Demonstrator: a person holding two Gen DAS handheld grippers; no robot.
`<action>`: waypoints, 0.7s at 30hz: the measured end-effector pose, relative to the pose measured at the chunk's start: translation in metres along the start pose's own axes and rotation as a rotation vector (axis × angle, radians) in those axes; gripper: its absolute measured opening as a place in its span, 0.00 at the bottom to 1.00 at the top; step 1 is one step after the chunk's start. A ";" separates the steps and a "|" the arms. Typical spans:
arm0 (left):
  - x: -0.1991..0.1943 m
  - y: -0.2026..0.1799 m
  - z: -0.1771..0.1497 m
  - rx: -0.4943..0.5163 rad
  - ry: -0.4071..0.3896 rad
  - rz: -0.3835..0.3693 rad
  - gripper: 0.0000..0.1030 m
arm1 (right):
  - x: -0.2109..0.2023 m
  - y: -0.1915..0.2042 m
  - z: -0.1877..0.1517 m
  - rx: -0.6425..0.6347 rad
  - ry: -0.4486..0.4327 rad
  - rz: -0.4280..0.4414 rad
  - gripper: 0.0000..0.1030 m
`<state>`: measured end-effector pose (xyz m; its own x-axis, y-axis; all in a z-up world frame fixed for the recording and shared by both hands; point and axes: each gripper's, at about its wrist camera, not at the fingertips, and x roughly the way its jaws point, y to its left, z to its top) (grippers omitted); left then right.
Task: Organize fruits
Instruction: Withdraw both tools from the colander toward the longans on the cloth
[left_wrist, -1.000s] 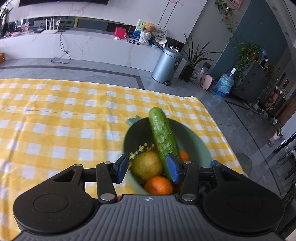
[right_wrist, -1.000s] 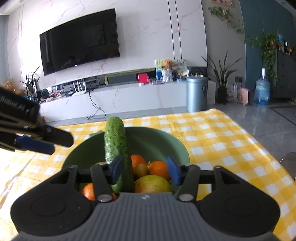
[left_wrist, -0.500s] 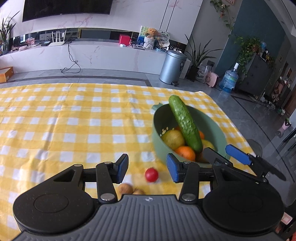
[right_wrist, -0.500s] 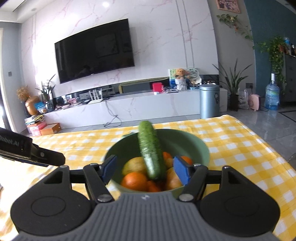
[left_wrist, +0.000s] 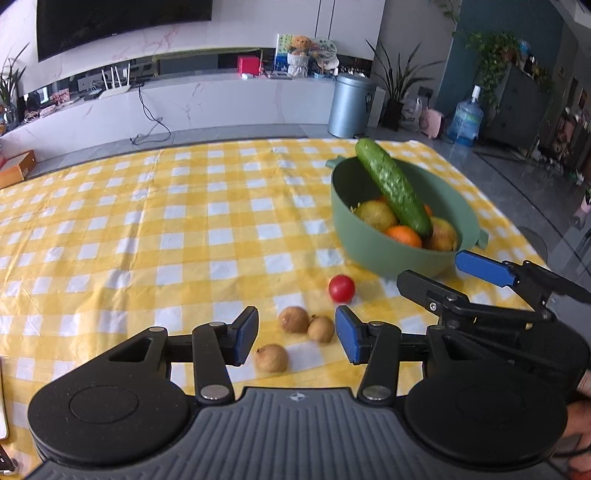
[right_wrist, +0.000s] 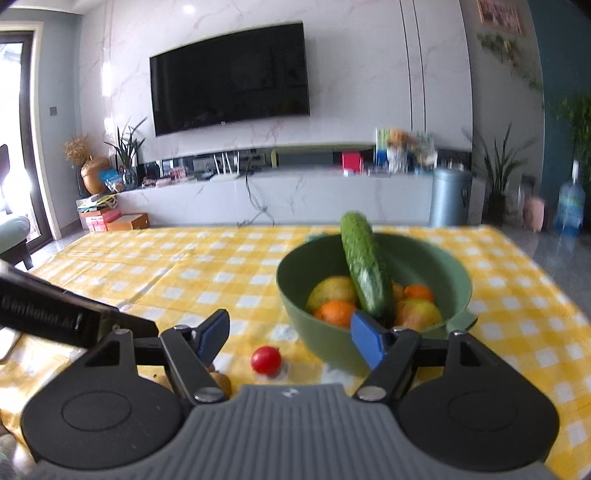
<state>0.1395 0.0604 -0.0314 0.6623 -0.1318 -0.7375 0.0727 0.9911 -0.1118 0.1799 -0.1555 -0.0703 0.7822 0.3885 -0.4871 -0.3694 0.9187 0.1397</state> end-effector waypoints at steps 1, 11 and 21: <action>0.001 0.002 -0.002 -0.002 0.007 -0.008 0.55 | 0.003 -0.002 -0.002 0.021 0.028 0.013 0.73; 0.020 0.020 -0.017 -0.014 0.075 -0.075 0.55 | 0.039 0.015 -0.016 -0.019 0.215 0.049 0.70; 0.031 0.041 -0.027 -0.092 0.105 -0.147 0.54 | 0.047 0.031 -0.021 -0.095 0.249 0.109 0.50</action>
<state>0.1429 0.0963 -0.0772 0.5678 -0.2809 -0.7737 0.0913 0.9557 -0.2800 0.1946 -0.1107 -0.1064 0.5921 0.4446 -0.6721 -0.4989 0.8572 0.1276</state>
